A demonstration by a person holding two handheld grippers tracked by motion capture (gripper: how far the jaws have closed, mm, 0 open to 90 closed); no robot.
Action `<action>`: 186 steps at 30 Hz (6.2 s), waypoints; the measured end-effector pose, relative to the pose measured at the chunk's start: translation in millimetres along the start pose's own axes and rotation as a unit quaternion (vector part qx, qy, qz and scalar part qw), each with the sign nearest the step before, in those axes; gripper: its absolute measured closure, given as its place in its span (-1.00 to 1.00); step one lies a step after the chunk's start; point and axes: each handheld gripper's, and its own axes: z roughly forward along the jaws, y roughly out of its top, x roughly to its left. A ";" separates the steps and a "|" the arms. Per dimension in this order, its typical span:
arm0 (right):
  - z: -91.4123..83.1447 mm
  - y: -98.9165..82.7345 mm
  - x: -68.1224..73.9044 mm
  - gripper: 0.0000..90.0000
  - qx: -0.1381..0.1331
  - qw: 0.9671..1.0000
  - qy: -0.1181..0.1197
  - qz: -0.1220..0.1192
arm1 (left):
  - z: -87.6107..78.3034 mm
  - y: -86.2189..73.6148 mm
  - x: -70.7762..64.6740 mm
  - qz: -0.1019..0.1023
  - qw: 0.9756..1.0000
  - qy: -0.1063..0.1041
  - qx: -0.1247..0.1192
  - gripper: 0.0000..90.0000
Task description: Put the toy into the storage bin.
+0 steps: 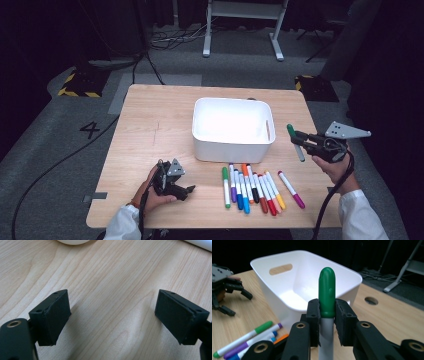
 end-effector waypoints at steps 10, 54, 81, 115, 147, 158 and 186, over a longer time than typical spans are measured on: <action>19.1 53.4 -0.6 0.66 -0.003 0.999 0.021 -0.038 | 0.1 0.0 0.0 0.000 1.000 0.000 0.000 -0.71; 171.4 71.6 64.8 0.65 0.253 0.938 0.166 -0.169 | 0.0 -0.1 -0.1 -0.001 1.000 0.000 0.000 -0.71; 123.0 75.7 47.4 -0.11 0.136 0.984 0.069 -0.089 | 0.1 0.0 -0.1 -0.001 1.000 0.000 0.001 -0.72; -21.1 -108.8 58.9 -0.27 0.184 0.983 -0.014 -0.001 | 0.2 0.1 -0.2 -0.002 1.000 0.002 0.001 -0.73; -12.4 -150.5 45.6 0.66 0.169 0.984 -0.031 0.039 | 0.5 0.4 0.1 -0.005 1.000 0.006 0.003 -0.76; -26.3 -125.1 47.8 0.66 0.114 0.992 -0.043 0.006 | 1.1 0.7 0.3 -0.008 1.000 0.008 0.005 -0.80; -11.1 0.6 21.9 0.66 0.033 0.997 -0.001 -0.075 | 1.1 0.8 0.3 -0.008 1.000 0.008 0.005 -0.80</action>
